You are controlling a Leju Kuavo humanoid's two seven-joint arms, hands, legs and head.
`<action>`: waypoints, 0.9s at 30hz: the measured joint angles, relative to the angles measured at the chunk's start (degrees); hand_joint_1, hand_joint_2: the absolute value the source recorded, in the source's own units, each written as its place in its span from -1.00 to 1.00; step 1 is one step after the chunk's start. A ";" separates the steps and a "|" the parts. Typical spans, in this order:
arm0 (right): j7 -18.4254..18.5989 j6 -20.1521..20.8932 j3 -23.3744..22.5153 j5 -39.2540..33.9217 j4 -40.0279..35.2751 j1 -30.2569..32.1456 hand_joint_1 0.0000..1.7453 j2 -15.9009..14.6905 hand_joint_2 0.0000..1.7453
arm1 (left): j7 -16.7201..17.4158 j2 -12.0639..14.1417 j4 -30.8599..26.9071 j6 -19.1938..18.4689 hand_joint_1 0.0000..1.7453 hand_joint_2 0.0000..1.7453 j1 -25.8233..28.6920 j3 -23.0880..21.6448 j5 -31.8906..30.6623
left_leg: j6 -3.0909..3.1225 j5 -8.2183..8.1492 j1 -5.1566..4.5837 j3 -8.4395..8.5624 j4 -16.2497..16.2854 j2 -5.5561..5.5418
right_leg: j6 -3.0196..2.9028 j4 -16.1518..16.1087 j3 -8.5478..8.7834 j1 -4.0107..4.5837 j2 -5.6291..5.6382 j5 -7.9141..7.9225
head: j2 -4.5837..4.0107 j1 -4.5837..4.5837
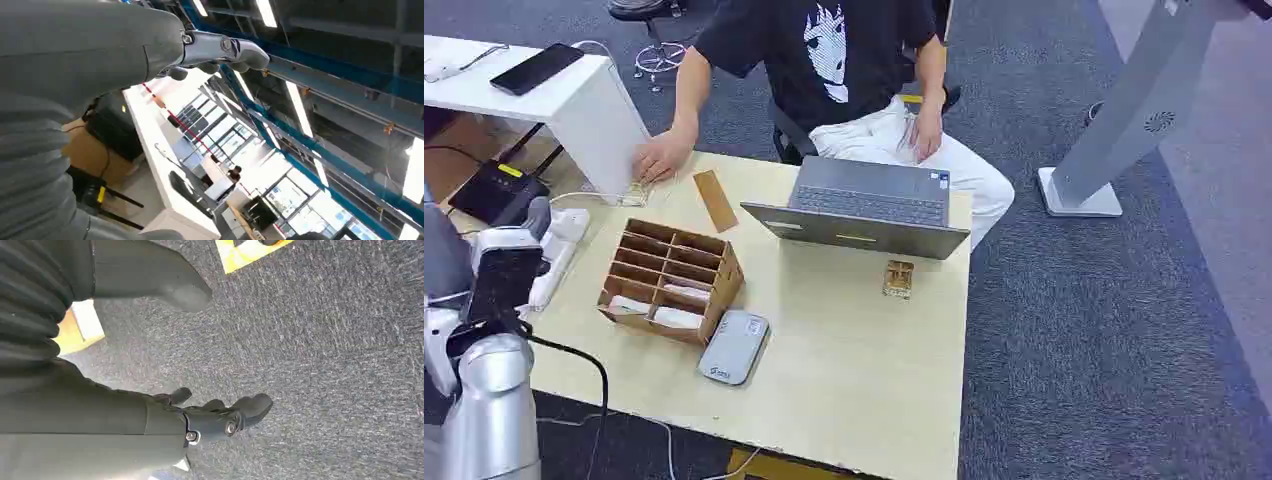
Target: Pass the card to the sensor for recognition and then transmit it.
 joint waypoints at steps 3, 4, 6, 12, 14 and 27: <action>0.50 0.50 0.31 0.92 0.13 -0.11 -1.00 0.00 1.00 | 2.35 0.52 2.59 -0.37 -1.00 1.00 -3.56 -3.14 -3.55 | 0.00 0.00 0.00 -0.01 0.00 0.00 | 0.00 0.00 0.00 0.00 0.00 0.00 | -0.02 0.02; 0.59 0.52 0.33 1.24 0.17 -0.15 -1.00 0.00 1.00 | 3.01 0.55 3.34 -0.37 -1.00 1.00 -4.64 -3.93 -4.56 | 0.00 0.00 0.00 0.00 0.01 0.01 | 0.00 0.00 -0.01 0.00 0.01 0.01 | -0.02 0.00; 1.01 0.70 0.57 1.84 0.20 -0.16 -1.00 0.00 1.00 | 4.46 0.55 4.96 -0.46 -1.00 1.00 -7.16 -5.68 -6.69 | -0.01 0.01 0.00 -0.01 0.01 0.00 | 0.00 0.00 -0.01 0.00 0.01 0.01 | -0.02 0.00; 1.81 1.42 1.35 3.45 0.26 -0.21 -1.00 0.00 1.00 | 8.24 0.52 9.26 -0.41 -1.00 1.00 -12.45 -10.36 -12.30 | -0.01 0.01 -0.02 -0.01 0.01 0.01 | 0.01 0.03 0.00 -0.01 0.05 0.02 | 0.00 0.02; 2.01 1.64 1.38 3.58 0.28 -0.19 -1.00 0.00 1.00 | 8.72 0.35 10.01 -0.37 -1.00 1.00 -13.24 -11.30 -13.16 | -0.01 0.01 -0.01 -0.04 0.03 0.05 | 0.02 0.03 -0.06 -0.01 0.12 0.03 | 0.00 -0.07; 2.54 2.34 1.73 4.59 0.52 -0.28 -1.00 0.00 1.00 | 10.64 0.11 13.79 -0.37 -1.00 1.00 -15.60 -16.02 -16.17 | -0.02 0.01 -0.01 -0.05 0.02 0.04 | 0.02 0.04 -0.04 0.00 0.10 0.03 | 0.00 0.00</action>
